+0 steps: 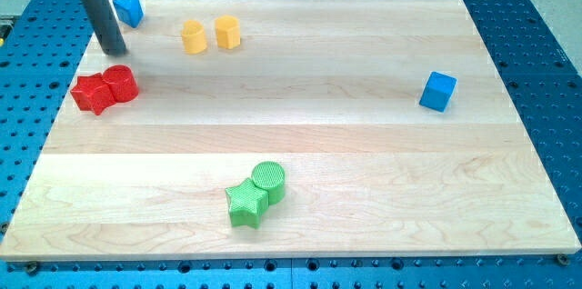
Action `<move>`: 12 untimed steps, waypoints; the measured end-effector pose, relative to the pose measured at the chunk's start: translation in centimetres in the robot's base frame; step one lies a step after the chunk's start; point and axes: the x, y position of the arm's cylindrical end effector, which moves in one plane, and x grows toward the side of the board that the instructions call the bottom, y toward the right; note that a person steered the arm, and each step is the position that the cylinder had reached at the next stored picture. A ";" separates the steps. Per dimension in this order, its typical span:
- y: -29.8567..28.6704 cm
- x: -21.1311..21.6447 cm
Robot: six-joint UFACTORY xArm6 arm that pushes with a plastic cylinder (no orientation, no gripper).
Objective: Slide the triangle to the left of the blue cube
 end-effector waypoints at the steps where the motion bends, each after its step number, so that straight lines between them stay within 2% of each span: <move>1: -1.5 -6.3; 2: -0.1 -9.3; 3: 4.1 -7.9; 4: -0.4 -8.2; 5: -2.2 -5.6; 6: 6.4 -5.6; 7: 7.9 -6.1; 8: 3.6 -4.5; 9: 11.4 -4.5; 10: 10.7 -4.5; 11: 6.8 -2.4; 12: 8.4 -0.1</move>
